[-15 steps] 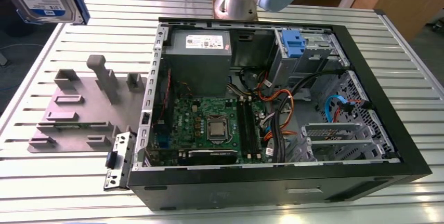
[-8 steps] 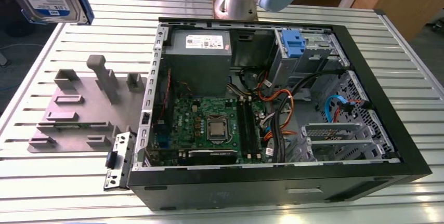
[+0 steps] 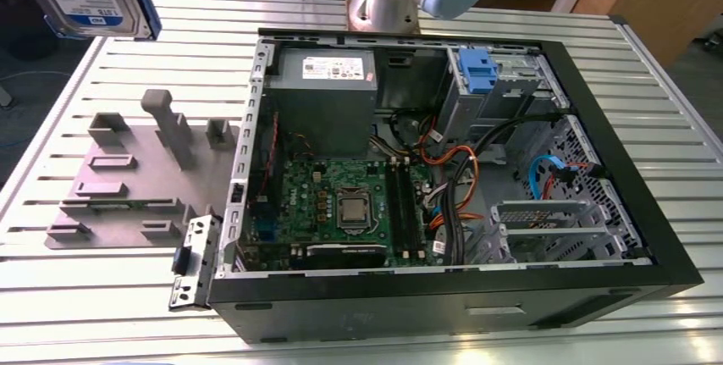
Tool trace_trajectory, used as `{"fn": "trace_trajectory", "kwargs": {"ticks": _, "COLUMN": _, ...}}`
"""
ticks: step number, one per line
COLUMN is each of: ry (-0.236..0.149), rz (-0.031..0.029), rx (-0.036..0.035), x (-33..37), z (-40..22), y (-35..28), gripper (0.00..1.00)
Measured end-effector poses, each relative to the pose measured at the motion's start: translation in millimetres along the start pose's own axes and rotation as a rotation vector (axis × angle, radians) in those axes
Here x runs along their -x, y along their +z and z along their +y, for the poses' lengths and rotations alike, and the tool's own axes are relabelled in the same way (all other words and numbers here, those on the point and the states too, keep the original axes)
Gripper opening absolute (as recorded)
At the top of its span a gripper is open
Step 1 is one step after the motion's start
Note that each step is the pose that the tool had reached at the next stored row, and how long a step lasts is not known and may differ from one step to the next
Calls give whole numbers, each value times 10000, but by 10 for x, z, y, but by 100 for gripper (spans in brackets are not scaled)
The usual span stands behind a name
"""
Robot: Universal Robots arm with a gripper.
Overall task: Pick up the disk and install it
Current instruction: 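Pick up the disk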
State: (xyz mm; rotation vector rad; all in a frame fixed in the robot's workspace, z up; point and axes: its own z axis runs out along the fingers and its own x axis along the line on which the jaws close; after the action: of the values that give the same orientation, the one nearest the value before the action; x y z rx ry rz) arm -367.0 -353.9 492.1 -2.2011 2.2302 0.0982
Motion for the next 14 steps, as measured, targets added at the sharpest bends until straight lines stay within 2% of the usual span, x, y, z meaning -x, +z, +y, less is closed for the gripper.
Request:
{"fn": "trace_trajectory", "kwargs": {"ticks": 3, "ry": 0, "rz": 0, "rx": 0, "x": 4, "z": -40, "y": -1, "gripper": 35}}
{"fn": "trace_trajectory", "kwargs": {"ticks": 7, "ry": 0, "rz": 0, "rx": -1, "x": 6, "z": -48, "y": -1, "gripper": 35}}
{"fn": "trace_trajectory", "kwargs": {"ticks": 9, "ry": 0, "rz": 0, "rx": 0, "x": 13, "z": -73, "y": -2, "gripper": 35}}
{"fn": "trace_trajectory", "kwargs": {"ticks": 14, "ry": 0, "rz": 0, "rx": 0, "x": 14, "z": -73, "y": -2, "gripper": 35}}
